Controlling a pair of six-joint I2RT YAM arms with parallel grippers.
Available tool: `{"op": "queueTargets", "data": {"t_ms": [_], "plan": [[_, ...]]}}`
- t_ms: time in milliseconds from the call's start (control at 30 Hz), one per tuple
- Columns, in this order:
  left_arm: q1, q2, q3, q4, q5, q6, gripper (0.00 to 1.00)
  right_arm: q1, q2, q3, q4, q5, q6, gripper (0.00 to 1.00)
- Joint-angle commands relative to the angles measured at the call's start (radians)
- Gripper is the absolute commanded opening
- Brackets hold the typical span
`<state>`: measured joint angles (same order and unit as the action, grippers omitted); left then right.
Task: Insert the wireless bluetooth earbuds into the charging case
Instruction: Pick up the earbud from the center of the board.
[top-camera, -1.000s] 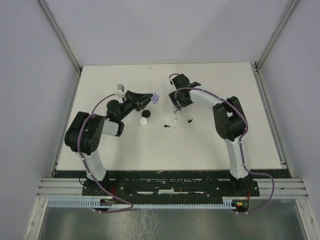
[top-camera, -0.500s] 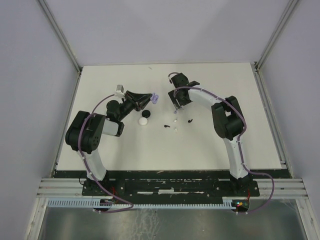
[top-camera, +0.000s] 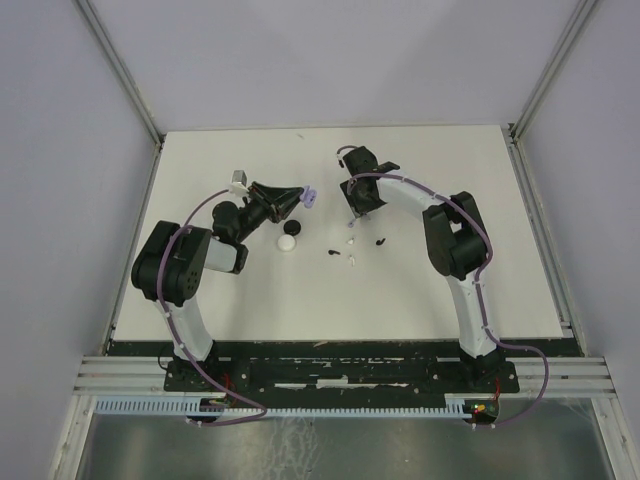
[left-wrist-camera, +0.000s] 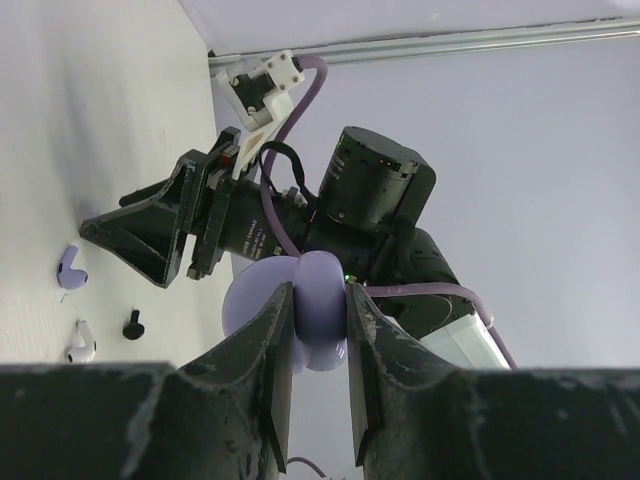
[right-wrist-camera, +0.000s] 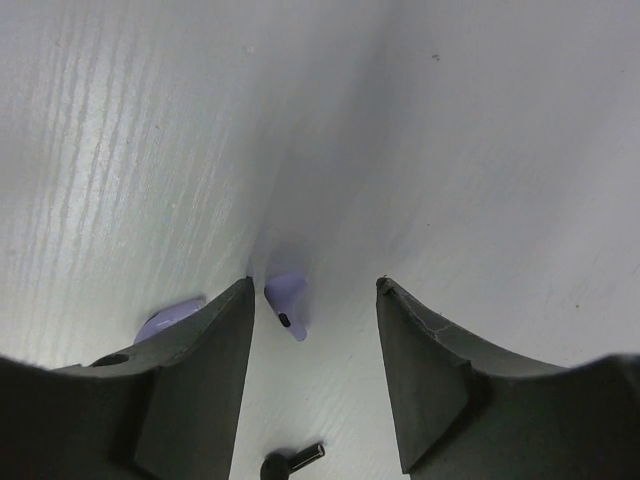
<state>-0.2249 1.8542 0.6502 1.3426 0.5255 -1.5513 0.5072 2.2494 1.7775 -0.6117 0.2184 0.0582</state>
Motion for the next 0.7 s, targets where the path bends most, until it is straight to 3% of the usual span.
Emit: {"op": "queueTargets", "data": {"t_ms": [0, 667], "plan": [[0.004, -0.007, -0.009, 0.073, 0.002, -0.029, 0.03, -0.009, 0.011, 0.032, -0.014, -0.037, 0.031, 0.59], [0.004, -0.016, -0.017, 0.073, -0.001, -0.029, 0.03, -0.052, 0.028, 0.051, -0.033, -0.165, 0.086, 0.47]]}}
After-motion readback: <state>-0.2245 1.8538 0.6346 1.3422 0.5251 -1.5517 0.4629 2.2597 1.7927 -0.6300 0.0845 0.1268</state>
